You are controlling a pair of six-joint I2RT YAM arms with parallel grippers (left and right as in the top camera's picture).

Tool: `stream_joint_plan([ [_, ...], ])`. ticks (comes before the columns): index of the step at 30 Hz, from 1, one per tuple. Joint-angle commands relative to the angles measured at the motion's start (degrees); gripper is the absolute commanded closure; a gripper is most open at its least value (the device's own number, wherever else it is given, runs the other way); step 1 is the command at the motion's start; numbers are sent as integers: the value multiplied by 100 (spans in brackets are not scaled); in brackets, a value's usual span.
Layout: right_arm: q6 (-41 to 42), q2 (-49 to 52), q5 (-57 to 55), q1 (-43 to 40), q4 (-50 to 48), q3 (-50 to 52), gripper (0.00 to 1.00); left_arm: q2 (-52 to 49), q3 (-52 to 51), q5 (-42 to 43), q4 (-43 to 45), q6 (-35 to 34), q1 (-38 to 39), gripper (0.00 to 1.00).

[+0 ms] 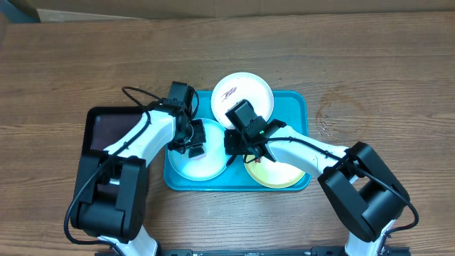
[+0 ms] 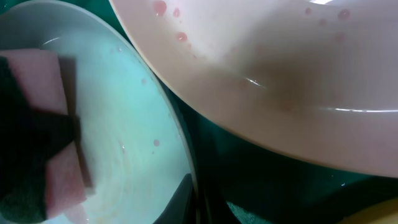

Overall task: Clean dirty plates on tray and stack at the side
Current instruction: 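Hold the plate rim with the right gripper and scrub with the sponge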

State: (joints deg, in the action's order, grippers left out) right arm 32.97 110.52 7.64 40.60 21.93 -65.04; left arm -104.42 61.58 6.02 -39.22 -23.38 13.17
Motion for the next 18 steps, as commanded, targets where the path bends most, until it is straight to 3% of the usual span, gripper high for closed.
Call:
stream_joint_plan([
  [1,2,39,15,22,-20,-160,96,-411,-55,-907,-260,369,15,71],
  [8,2,39,13,22,-44,-160,96,-411,935,-1331,-1394,369,-39,57],
  [15,-11,39,15,22,-42,-160,96,-411,1878,-186,-2061,688,-39,56],
  [18,-20,39,13,22,-7,-160,96,-411,1941,-214,-2127,662,-48,55],
])
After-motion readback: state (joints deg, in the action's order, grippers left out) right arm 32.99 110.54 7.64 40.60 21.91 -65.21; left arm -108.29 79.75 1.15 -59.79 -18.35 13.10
